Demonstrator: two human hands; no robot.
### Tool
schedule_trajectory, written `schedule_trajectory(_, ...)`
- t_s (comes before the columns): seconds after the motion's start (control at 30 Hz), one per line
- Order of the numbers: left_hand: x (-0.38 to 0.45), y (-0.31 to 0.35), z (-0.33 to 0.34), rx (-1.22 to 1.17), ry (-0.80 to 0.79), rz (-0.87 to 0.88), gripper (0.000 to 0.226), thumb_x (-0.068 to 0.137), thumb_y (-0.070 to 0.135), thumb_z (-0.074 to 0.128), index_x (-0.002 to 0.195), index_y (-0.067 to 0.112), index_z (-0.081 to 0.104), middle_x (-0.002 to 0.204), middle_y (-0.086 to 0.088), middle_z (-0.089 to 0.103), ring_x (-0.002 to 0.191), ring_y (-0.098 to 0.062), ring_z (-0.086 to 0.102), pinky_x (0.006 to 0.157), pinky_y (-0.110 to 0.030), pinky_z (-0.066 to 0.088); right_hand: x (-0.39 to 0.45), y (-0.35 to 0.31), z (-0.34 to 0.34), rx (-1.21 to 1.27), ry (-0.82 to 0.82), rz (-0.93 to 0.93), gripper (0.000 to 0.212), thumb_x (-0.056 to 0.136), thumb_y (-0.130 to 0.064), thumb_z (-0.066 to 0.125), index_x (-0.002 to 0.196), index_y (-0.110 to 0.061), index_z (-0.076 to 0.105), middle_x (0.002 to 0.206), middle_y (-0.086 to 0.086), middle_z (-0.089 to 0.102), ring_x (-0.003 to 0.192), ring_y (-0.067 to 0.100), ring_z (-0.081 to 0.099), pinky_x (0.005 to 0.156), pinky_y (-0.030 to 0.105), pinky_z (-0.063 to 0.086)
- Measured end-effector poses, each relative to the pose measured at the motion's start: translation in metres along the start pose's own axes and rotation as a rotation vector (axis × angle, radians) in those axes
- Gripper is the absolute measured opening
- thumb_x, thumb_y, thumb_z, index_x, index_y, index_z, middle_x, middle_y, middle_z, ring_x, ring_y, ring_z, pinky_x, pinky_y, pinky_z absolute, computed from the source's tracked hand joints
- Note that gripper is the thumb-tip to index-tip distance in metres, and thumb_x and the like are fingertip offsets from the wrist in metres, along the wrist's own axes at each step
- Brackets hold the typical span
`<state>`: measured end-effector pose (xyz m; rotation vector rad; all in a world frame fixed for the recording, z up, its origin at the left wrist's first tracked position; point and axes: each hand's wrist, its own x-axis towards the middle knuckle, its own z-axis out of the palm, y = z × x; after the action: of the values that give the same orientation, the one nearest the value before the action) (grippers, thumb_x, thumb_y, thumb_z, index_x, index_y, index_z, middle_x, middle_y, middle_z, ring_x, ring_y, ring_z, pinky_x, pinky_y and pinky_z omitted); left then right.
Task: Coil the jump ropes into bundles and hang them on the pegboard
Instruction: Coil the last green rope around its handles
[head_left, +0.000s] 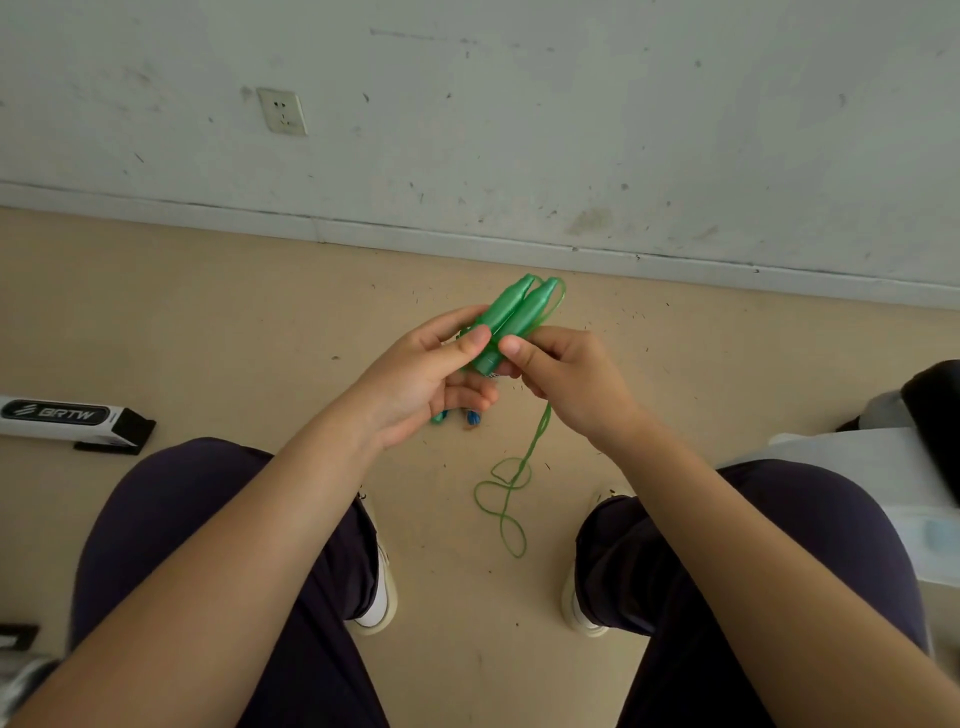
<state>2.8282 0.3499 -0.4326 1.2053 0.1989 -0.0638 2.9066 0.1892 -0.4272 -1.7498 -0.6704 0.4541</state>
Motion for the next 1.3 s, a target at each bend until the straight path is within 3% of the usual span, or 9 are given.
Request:
schedule_trajectory(0.13,-0.001,0.0,0.002,0.116,-0.033,0.025,0.037,0.094,0.038,0.055,0.13,0.031,0.057,0.075,-0.003,0.064,0.048,-0.014,0.052,0.043,-0.022,0.041,0.0,-0.001,0.002,0.045,0.012,0.022,0.042,0.099,-0.027,0.057,0.057,-0.029,0.065,0.048,-0.014,0.056,0.043,0.001,0.042,0.046,0.012,0.036)
schedule_trajectory(0.3,-0.001,0.0,0.0,0.298,0.043,0.107,0.029,0.103,0.03,0.051,0.132,0.026,0.055,0.075,-0.001,0.06,0.049,-0.012,0.044,0.043,-0.021,0.033,0.001,0.0,0.006,0.022,0.03,0.085,0.035,0.096,-0.036,0.058,0.068,-0.015,0.062,0.047,-0.012,0.048,0.042,0.001,0.04,0.044,0.013,0.035)
schedule_trajectory(0.4,0.0,-0.001,0.0,0.369,0.16,0.142,0.023,0.103,0.024,0.054,0.125,0.021,0.058,0.071,-0.001,0.06,0.049,-0.011,0.044,0.042,-0.02,0.035,0.005,0.002,0.004,-0.125,0.057,0.126,0.048,0.091,-0.046,0.063,0.073,-0.002,0.06,0.045,-0.015,0.042,0.042,0.001,0.037,0.045,0.012,0.033)
schedule_trajectory(0.6,0.006,-0.003,-0.012,0.651,0.343,0.104,0.014,0.099,0.021,0.06,0.112,0.017,0.059,0.067,-0.002,0.062,0.042,-0.006,0.047,0.042,-0.017,0.035,0.0,-0.008,-0.016,-0.177,-0.08,0.043,0.019,0.092,-0.026,0.068,0.078,-0.014,0.065,0.051,-0.015,0.042,0.046,0.003,0.033,0.045,0.014,0.03)
schedule_trajectory(0.8,-0.001,-0.003,-0.003,0.658,-0.072,-0.098,0.007,0.1,0.025,0.058,0.104,0.02,0.055,0.066,0.0,0.061,0.044,-0.008,0.043,0.042,-0.02,0.033,-0.003,-0.015,-0.023,-0.246,0.003,-0.114,0.012,0.092,-0.017,0.067,0.083,-0.01,0.068,0.063,-0.001,0.05,0.054,0.002,0.039,0.053,0.016,0.034)
schedule_trajectory(0.93,-0.005,0.002,0.003,0.682,-0.196,-0.13,0.011,0.101,0.024,0.055,0.109,0.018,0.05,0.073,-0.004,0.058,0.048,-0.006,0.042,0.045,-0.02,0.033,-0.001,-0.008,-0.016,-0.323,0.022,-0.119,0.012,0.092,-0.018,0.067,0.084,-0.009,0.069,0.074,0.005,0.061,0.064,0.008,0.048,0.063,0.025,0.041)
schedule_trajectory(1.1,-0.007,0.003,0.004,0.62,-0.185,-0.138,0.018,0.099,0.038,0.057,0.109,0.023,0.055,0.078,-0.003,0.06,0.056,-0.007,0.045,0.048,-0.019,0.035,0.001,-0.003,-0.011,-0.199,0.018,-0.067,0.013,0.093,-0.018,0.066,0.082,-0.011,0.068,0.068,-0.001,0.059,0.058,0.0,0.047,0.057,0.013,0.039)
schedule_trajectory(1.2,-0.007,-0.002,0.007,0.589,-0.086,-0.065,0.023,0.091,0.044,0.068,0.102,0.025,0.061,0.068,0.002,0.061,0.05,-0.003,0.048,0.045,-0.015,0.036,0.003,-0.001,-0.008,-0.148,0.026,-0.035,0.013,0.093,-0.018,0.066,0.082,-0.012,0.067,0.066,-0.002,0.06,0.056,0.003,0.05,0.055,0.017,0.041)
schedule_trajectory(1.3,-0.006,-0.004,0.007,0.606,-0.023,-0.002,0.016,0.092,0.031,0.071,0.101,0.022,0.061,0.069,0.01,0.065,0.053,0.001,0.057,0.046,-0.011,0.04,0.004,-0.001,-0.006,-0.125,0.03,-0.006,0.012,0.091,-0.022,0.069,0.087,-0.01,0.067,0.072,0.011,0.065,0.06,0.009,0.054,0.057,0.023,0.045)
